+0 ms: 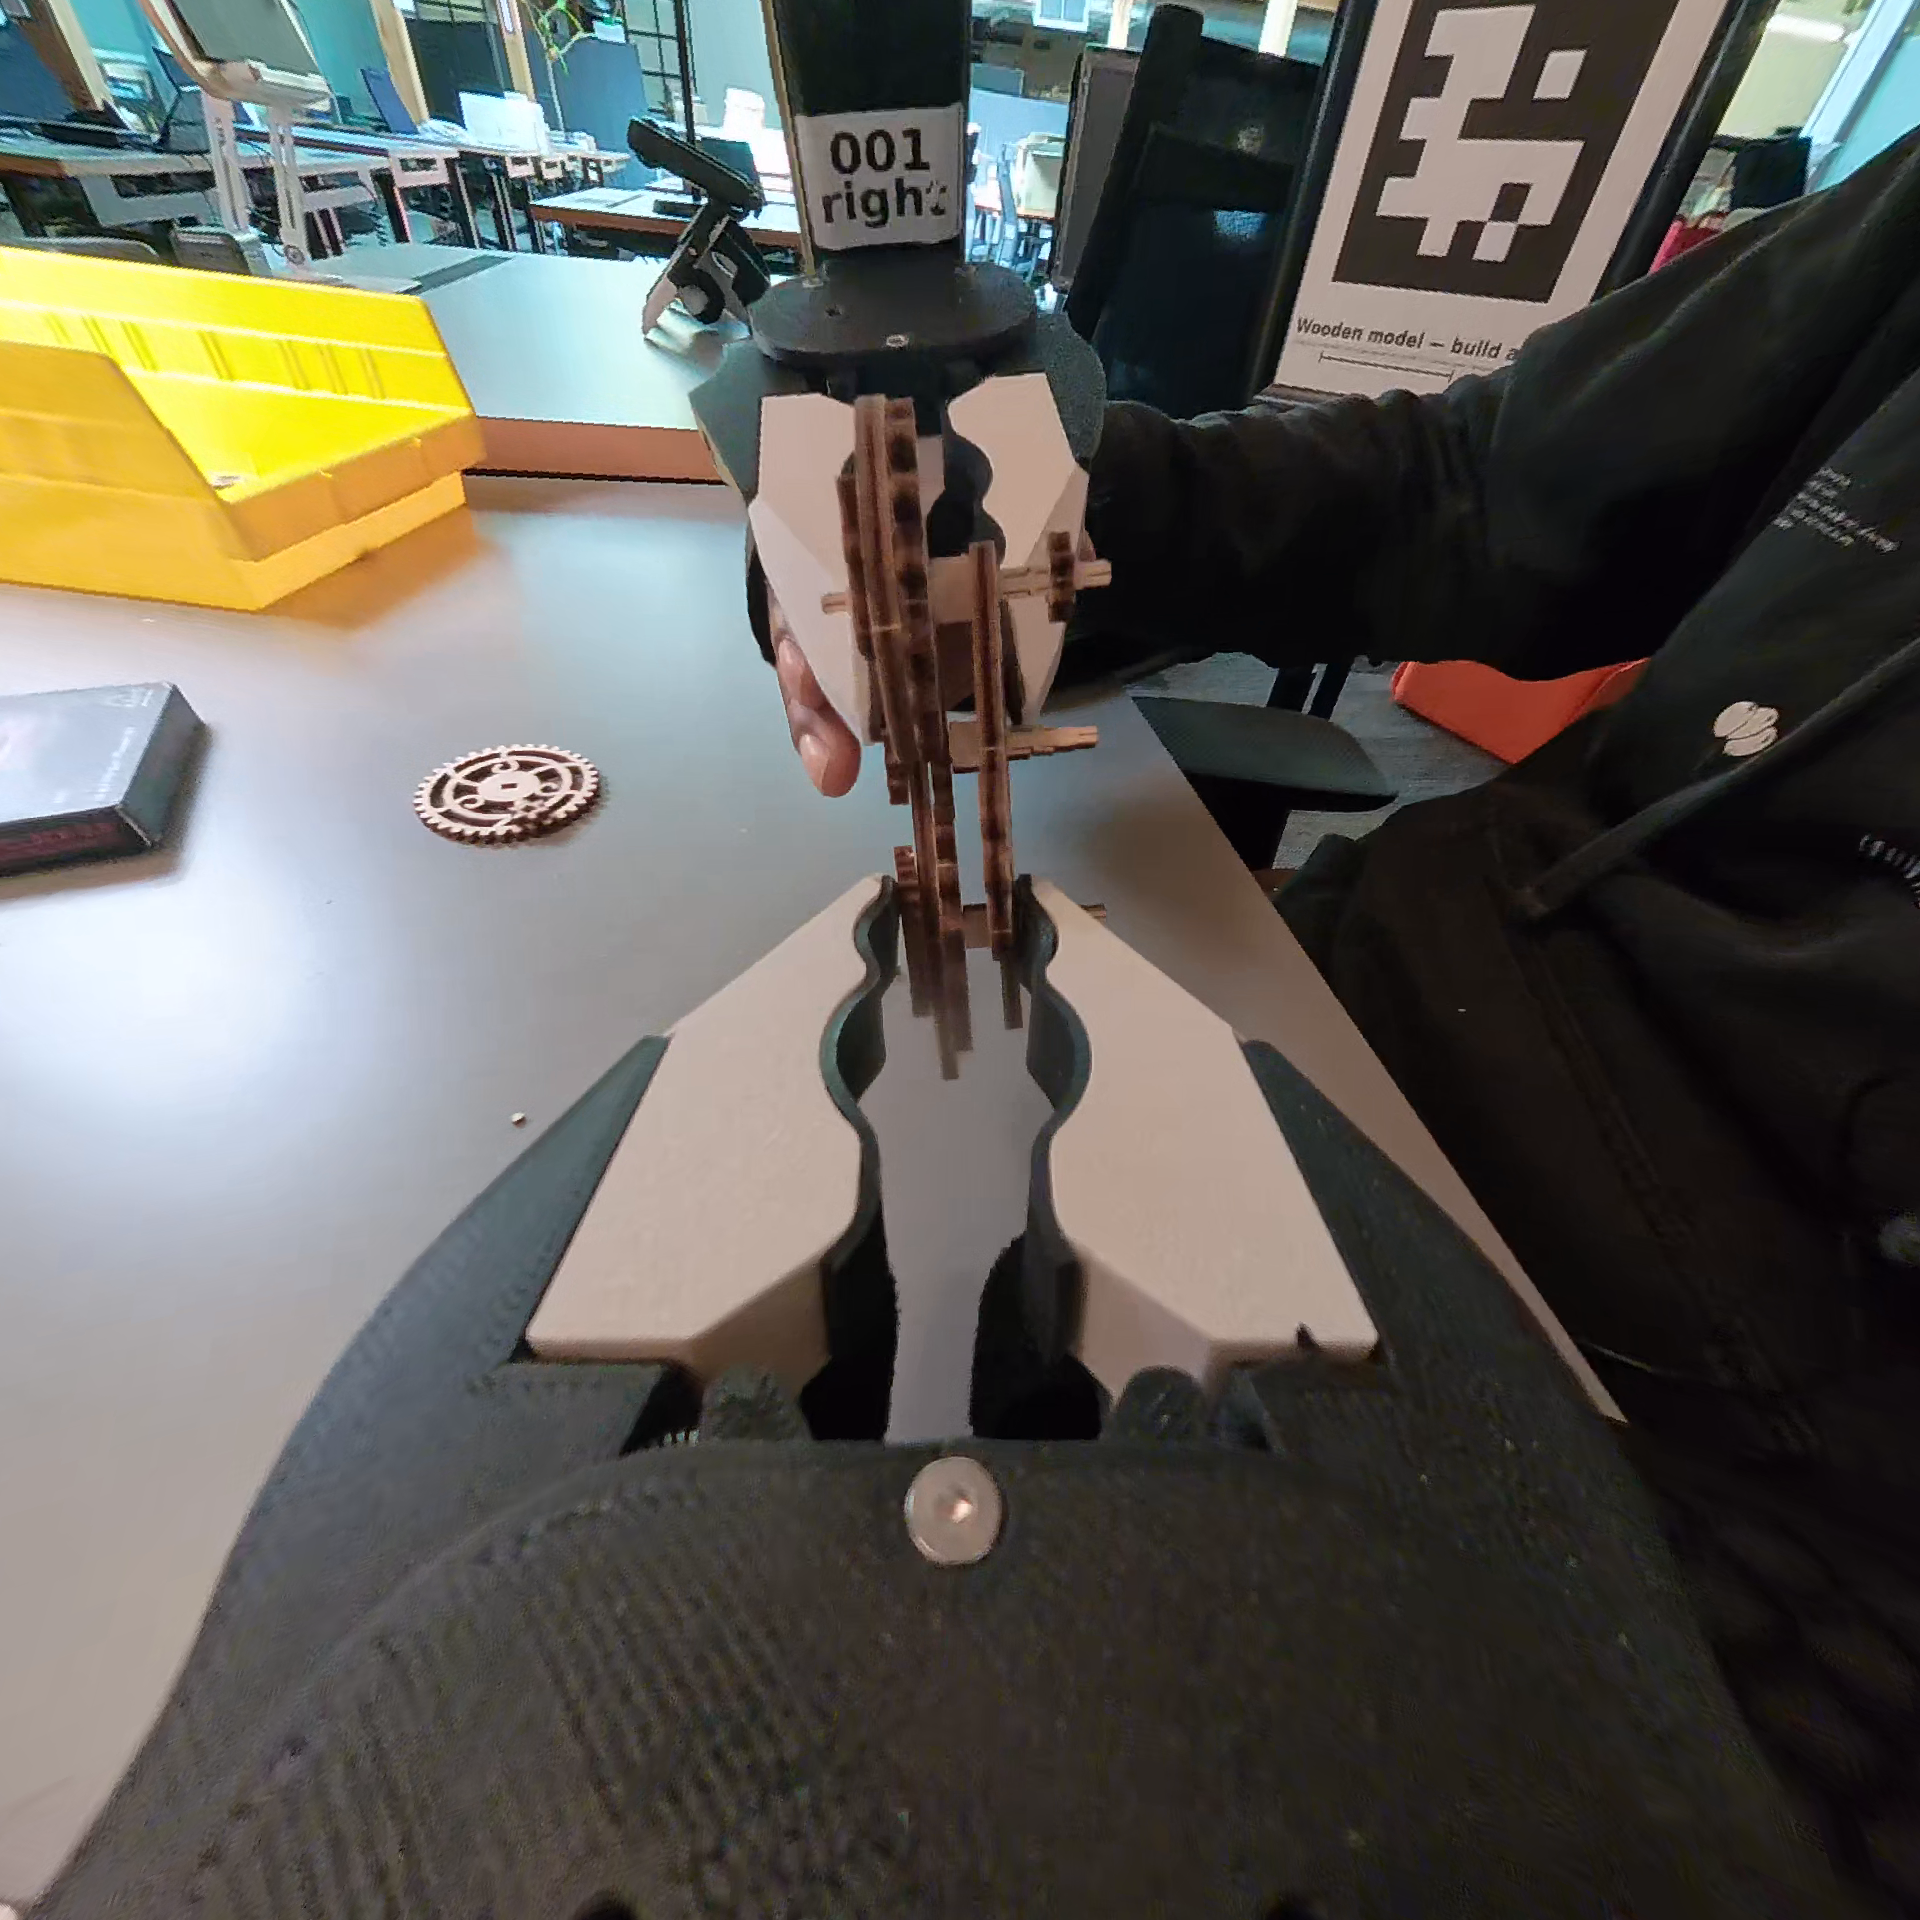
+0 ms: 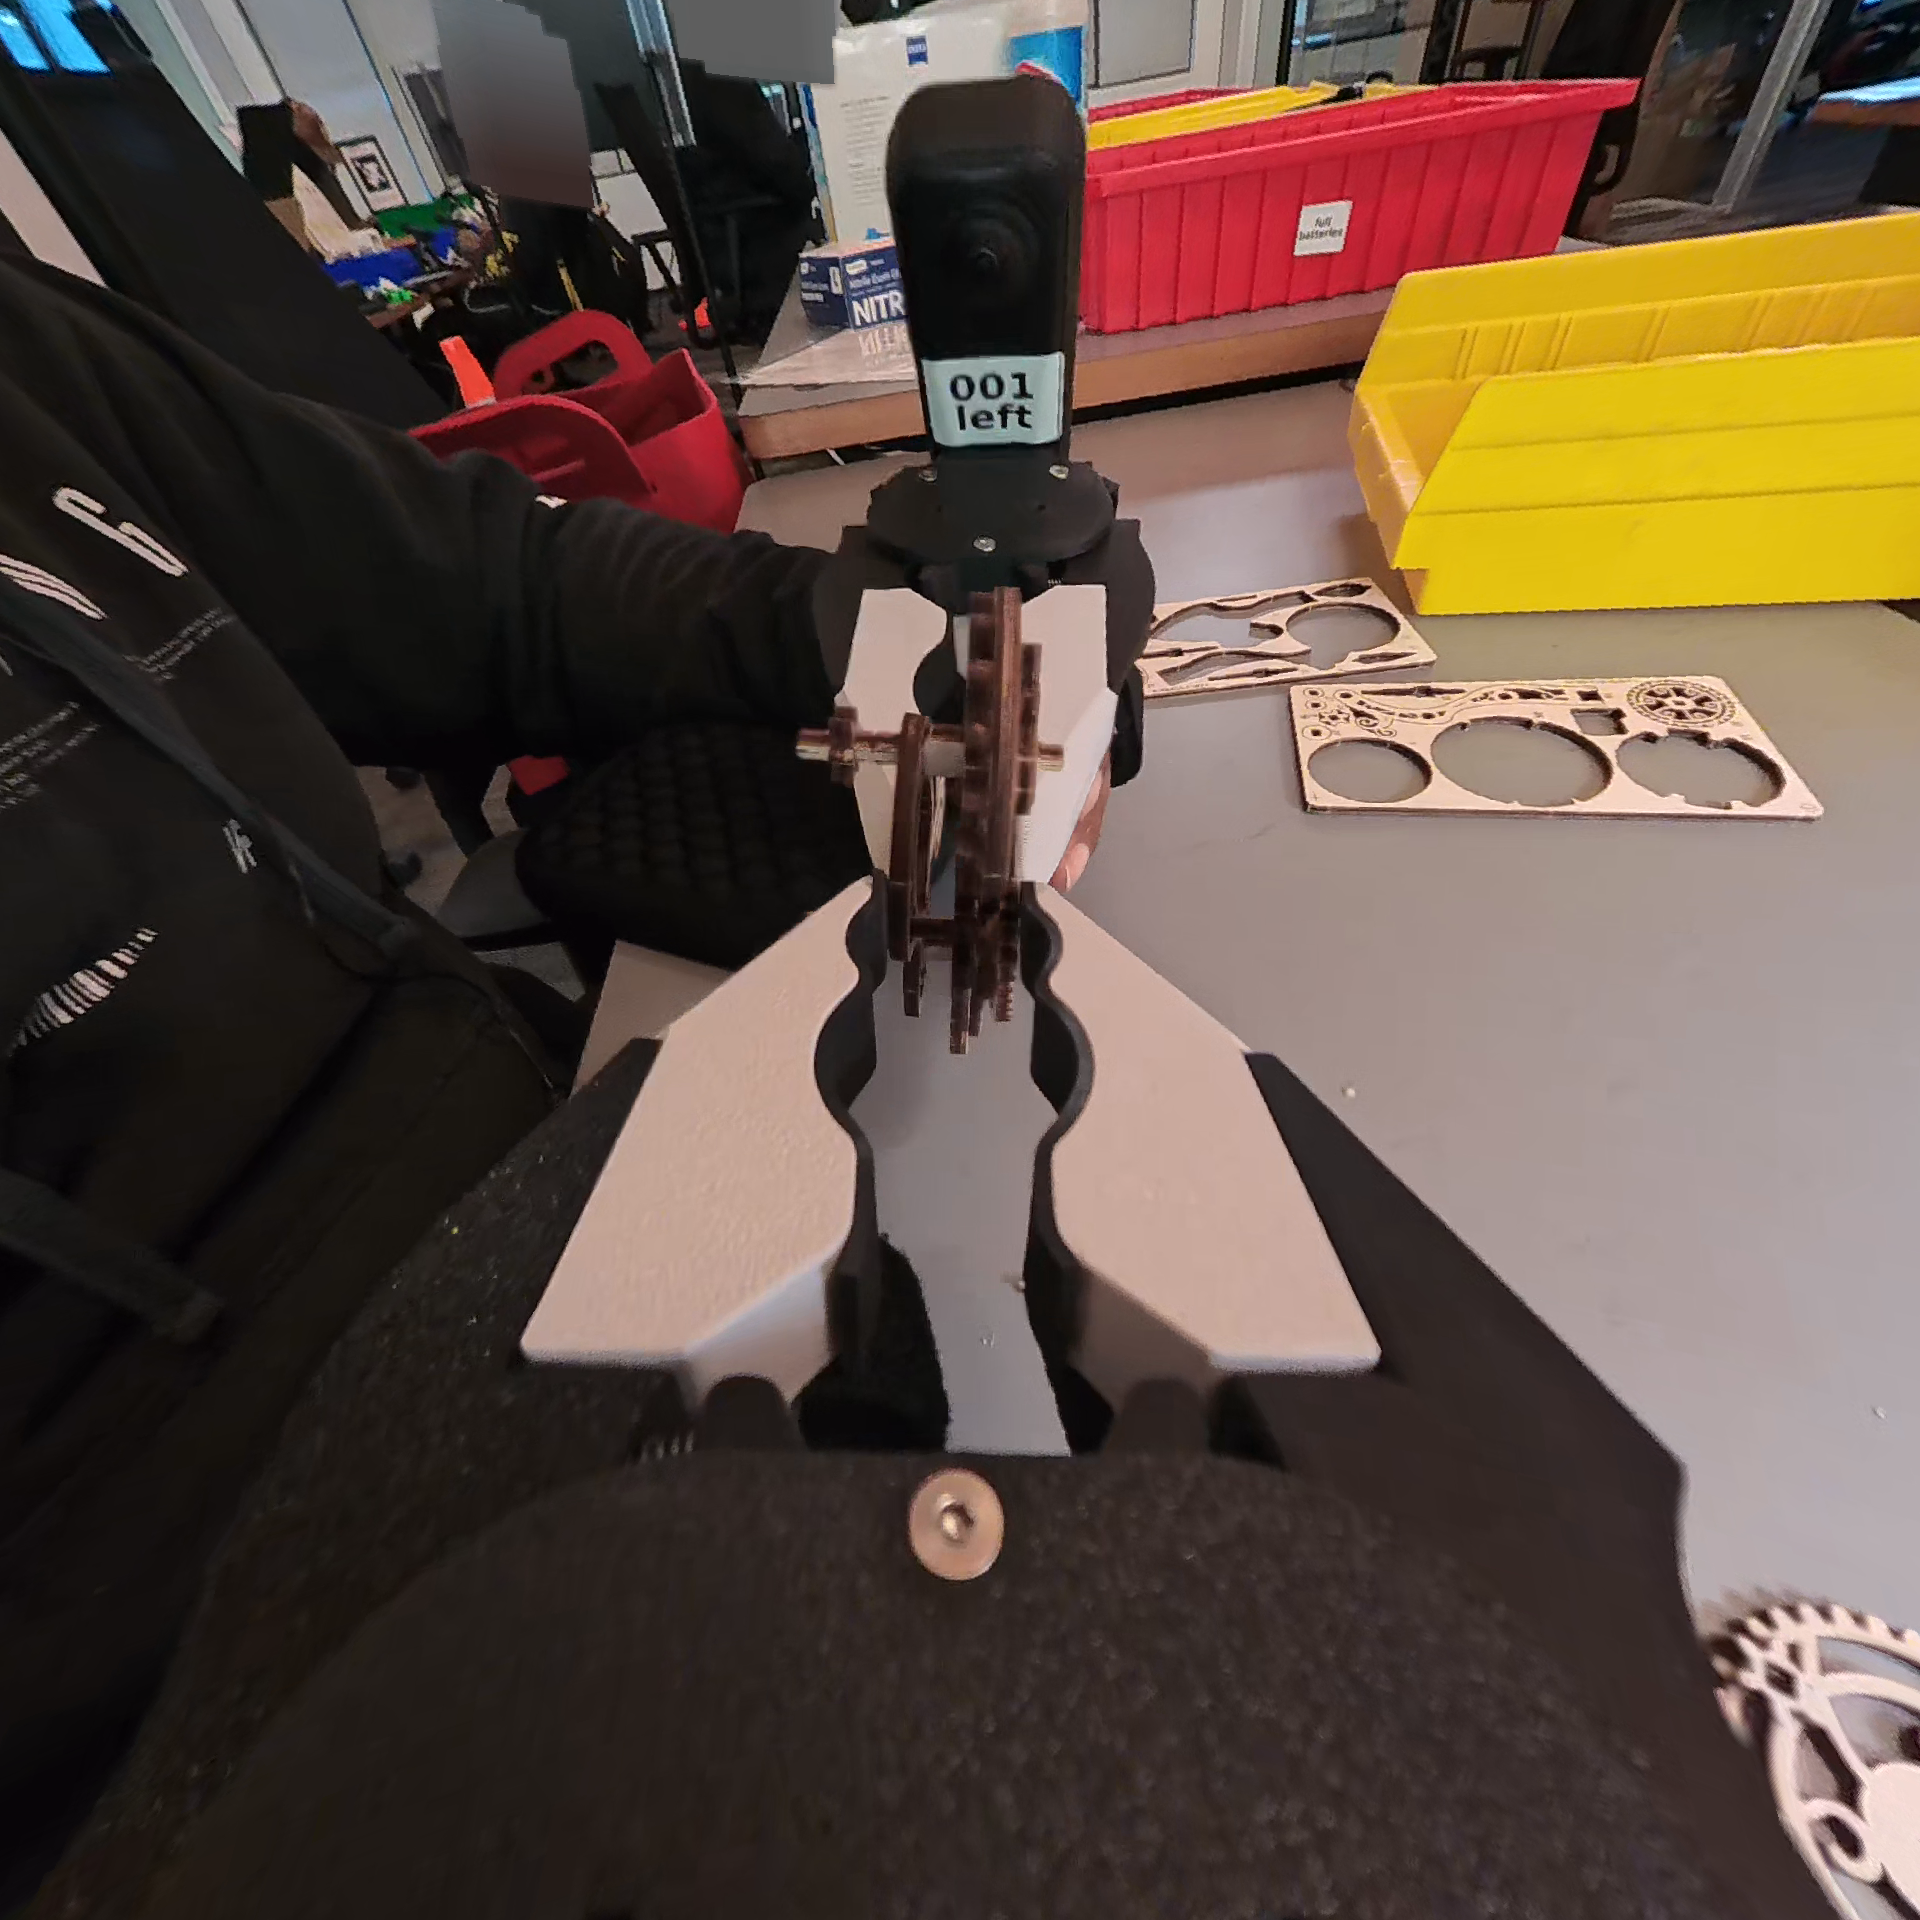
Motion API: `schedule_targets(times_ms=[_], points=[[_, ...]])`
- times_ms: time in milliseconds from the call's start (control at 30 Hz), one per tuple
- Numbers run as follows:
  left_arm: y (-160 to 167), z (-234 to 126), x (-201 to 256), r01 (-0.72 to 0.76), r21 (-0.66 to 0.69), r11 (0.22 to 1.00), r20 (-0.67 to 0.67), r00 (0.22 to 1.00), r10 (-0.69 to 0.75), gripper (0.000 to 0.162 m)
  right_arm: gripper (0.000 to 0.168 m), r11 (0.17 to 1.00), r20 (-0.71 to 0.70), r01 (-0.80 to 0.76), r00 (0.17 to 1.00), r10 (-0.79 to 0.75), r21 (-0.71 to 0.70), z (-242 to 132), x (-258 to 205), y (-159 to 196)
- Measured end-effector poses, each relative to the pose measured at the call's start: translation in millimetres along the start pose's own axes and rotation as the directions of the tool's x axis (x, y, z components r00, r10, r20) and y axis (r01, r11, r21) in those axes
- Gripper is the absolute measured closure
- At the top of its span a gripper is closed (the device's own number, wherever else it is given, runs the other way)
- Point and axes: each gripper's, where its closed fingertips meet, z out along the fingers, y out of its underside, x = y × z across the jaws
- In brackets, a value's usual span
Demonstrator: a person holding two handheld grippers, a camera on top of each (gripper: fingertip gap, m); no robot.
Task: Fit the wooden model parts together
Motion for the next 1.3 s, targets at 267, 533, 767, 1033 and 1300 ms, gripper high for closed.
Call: schedule_targets(times_ms=[267,533,767,1033,1300], points=[[-1,0,-3,-0.008,0.012,1.0,0.023,1.0,0.008,0.142,0.147,0.998,-0.032,0.039,0.999,-0.041,-0.044,5,3,3],[-21,-5,0,-0.086,0.096,0.992,0.062,0.995,0.08,0.12,0.147,0.986,-0.089,0.145,0.984,-0.153,-0.085,7,4,7],[-16,0,1,-0.271,0.01,0.963,0.154,0.952,0.266,0.145,0.147,0.9,-0.162,0.377,0.895,-0.415,-0.218,21,7,17],[-4,7,0,-0.522,-0.173,0.835,0.236,0.801,0.55,0.147,0.145,0.73,-0.229,0.568,0.706,-0.67,-0.381,17,14,25],[9,13,-5,-0.632,-0.308,0.711,0.242,0.671,0.701,0.145,0.148,0.585,-0.255,0.659,0.533,-0.807,-0.473,12,13,33]])
